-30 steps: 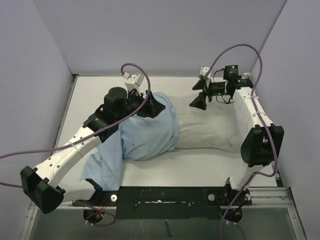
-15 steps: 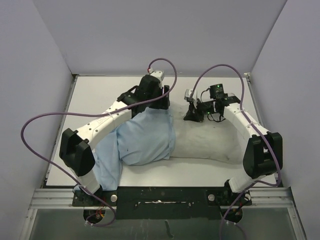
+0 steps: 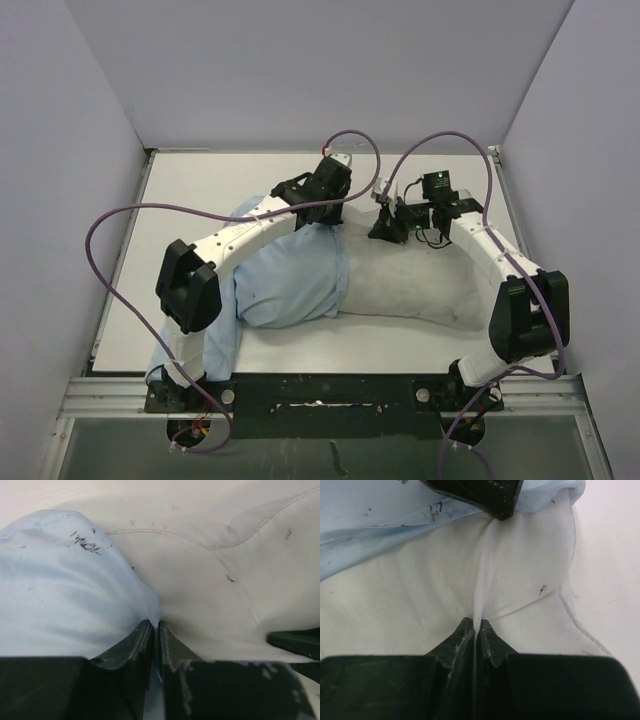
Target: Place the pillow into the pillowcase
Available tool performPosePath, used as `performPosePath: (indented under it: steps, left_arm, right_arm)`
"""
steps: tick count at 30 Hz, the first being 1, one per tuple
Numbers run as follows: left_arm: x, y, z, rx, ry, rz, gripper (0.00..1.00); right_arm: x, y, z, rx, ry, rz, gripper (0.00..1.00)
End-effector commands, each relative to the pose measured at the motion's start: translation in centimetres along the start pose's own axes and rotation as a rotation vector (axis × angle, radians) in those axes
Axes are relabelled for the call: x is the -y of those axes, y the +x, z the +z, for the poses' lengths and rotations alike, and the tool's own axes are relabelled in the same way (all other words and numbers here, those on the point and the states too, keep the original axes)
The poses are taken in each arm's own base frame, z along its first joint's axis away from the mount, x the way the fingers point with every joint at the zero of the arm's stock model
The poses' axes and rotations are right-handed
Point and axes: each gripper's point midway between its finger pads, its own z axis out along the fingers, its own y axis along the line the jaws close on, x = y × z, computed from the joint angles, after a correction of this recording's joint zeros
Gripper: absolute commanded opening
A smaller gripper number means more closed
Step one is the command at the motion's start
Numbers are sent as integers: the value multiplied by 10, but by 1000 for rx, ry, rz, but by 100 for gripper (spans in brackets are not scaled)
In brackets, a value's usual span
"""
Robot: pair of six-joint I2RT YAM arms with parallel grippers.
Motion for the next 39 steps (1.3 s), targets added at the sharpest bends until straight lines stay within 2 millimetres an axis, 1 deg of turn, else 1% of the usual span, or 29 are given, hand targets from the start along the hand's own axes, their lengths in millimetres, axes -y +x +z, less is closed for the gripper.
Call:
performPosePath:
  steps: [1, 2, 4, 5, 6, 8, 10, 11, 12, 13, 14, 15, 16, 17, 18, 19, 20, 21, 23, 24, 25, 26, 28, 30, 31, 32, 33, 35, 39]
  left_arm:
    - [13, -46, -12, 96, 39, -10, 3]
    - [19, -57, -19, 123, 63, -10, 1]
    - [36, -84, -39, 202, 129, -4, 0]
    - [50, -105, -58, 262, 183, 1, 0]
    - [61, -120, -73, 305, 234, 7, 0]
    - [87, -155, -112, 404, 357, 4, 0]
    - [112, -184, -152, 493, 481, 9, 0]
    - [124, -194, -171, 534, 536, 14, 0]
    - [135, -203, -189, 573, 588, 22, 0]
    - [145, -207, -204, 603, 638, 33, 0]
    - [154, -209, -216, 621, 683, 42, 0]
    - [162, -206, -222, 625, 717, 49, 0]
    - [166, -200, -225, 619, 736, 55, 0]
    - [167, -192, -223, 607, 745, 57, 0]
    - [165, -179, -212, 579, 737, 51, 0]
    - [158, -169, -215, 580, 742, 36, 0]
    - [156, -145, -184, 539, 727, 32, 0]
    - [146, -127, -177, 535, 723, 6, 0]
    - [128, -86, -140, 509, 700, -42, 0]
    - [118, -65, -121, 482, 679, -63, 0]
    - [104, -30, -93, 424, 644, -75, 0]
    - [94, -10, -77, 399, 622, -82, 0]
    - [83, 25, -55, 357, 606, -96, 0]
    - [76, 50, -45, 330, 614, -115, 0]
    - [75, 58, -44, 326, 626, -122, 0]
    - [75, 63, -45, 326, 638, -131, 0]
    - [74, 66, -47, 328, 646, -136, 0]
    - [74, 66, -55, 351, 665, -134, 0]
    - [76, 56, -76, 413, 687, -117, 0]
  right_arm:
    - [-2, -25, -13, 57, 34, -63, 0]
    - [0, -27, -16, 61, 48, -66, 0]
    - [6, -36, -21, 70, 84, -84, 0]
    - [11, -43, -24, 79, 110, -97, 0]
    - [18, -51, -29, 87, 142, -112, 0]
    - [36, -84, -48, 131, 212, -169, 0]
    - [50, -126, -73, 204, 268, -225, 0]
    - [54, -146, -87, 242, 285, -253, 0]
    - [54, -167, -101, 283, 290, -288, 0]
    - [51, -183, -111, 317, 283, -320, 0]
    - [43, -195, -118, 350, 264, -353, 0]
    - [32, -202, -121, 377, 237, -389, 0]
    - [20, -203, -121, 394, 205, -423, 0]
    - [8, -196, -115, 403, 163, -445, 0]
    - [-2, -184, -107, 398, 129, -464, 0]
    - [-11, -162, -95, 376, 99, -478, 0]
    - [-16, -138, -83, 348, 83, -484, 0]
    - [-19, -112, -71, 316, 70, -473, 0]
    - [-31, -52, -46, 234, 5, -428, 4]
    - [-42, -29, -38, 196, -45, -428, 7]
    - [-54, -8, -32, 154, -101, -404, 8]
    - [-61, 9, -28, 116, -151, -393, 9]
    - [-80, 33, -28, 51, -243, -352, 11]
    - [-95, 42, -35, 21, -292, -326, 12]
    - [-101, 42, -41, 28, -295, -318, 15]
    - [-106, 38, -47, 43, -290, -329, 21]
    - [-111, 31, -54, 60, -280, -334, 27]
    - [-120, 14, -66, 86, -262, -356, 40]
    - [-140, -35, -94, 160, -237, -405, 61]
